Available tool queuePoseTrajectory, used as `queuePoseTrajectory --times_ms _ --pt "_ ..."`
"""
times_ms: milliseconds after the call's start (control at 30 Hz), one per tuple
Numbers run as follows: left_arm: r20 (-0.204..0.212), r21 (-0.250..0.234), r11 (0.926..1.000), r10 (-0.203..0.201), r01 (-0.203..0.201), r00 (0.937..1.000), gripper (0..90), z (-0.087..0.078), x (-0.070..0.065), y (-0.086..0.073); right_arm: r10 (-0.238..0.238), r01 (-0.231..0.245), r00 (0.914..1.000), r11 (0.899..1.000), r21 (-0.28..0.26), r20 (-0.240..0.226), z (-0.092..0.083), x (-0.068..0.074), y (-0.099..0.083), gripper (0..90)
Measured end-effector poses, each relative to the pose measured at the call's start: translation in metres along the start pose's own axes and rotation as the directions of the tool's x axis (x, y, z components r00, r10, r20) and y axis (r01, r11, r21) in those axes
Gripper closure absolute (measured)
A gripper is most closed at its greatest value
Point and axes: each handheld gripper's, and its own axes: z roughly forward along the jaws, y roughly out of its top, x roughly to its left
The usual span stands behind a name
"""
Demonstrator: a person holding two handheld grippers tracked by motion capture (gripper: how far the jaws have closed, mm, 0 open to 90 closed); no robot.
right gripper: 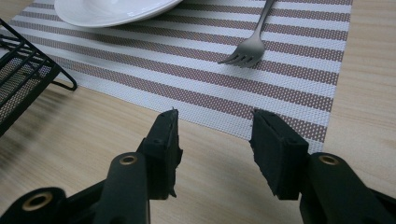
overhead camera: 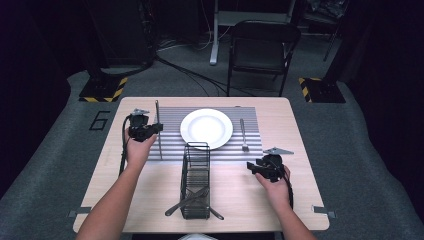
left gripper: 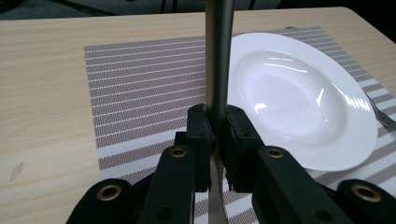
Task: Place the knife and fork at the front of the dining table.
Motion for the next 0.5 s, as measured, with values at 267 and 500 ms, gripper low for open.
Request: queuePoseTrajectory --times_ms 267,500 --pt "-0.005 -0.027 0.9994 -0.021 0.021 0.9998 81.9 0.017 0.000 -0.002 0.006 -0.006 1.0000 1.000 0.004 -0.001 0.000 -0.001 0.000 51.6" --pt "-0.015 -0.061 0.9951 -0.079 0.078 0.9968 82.1 0.026 0.001 -0.001 0.013 -0.013 0.9999 1.000 0.002 -0.006 0.000 -0.002 0.000 51.5"
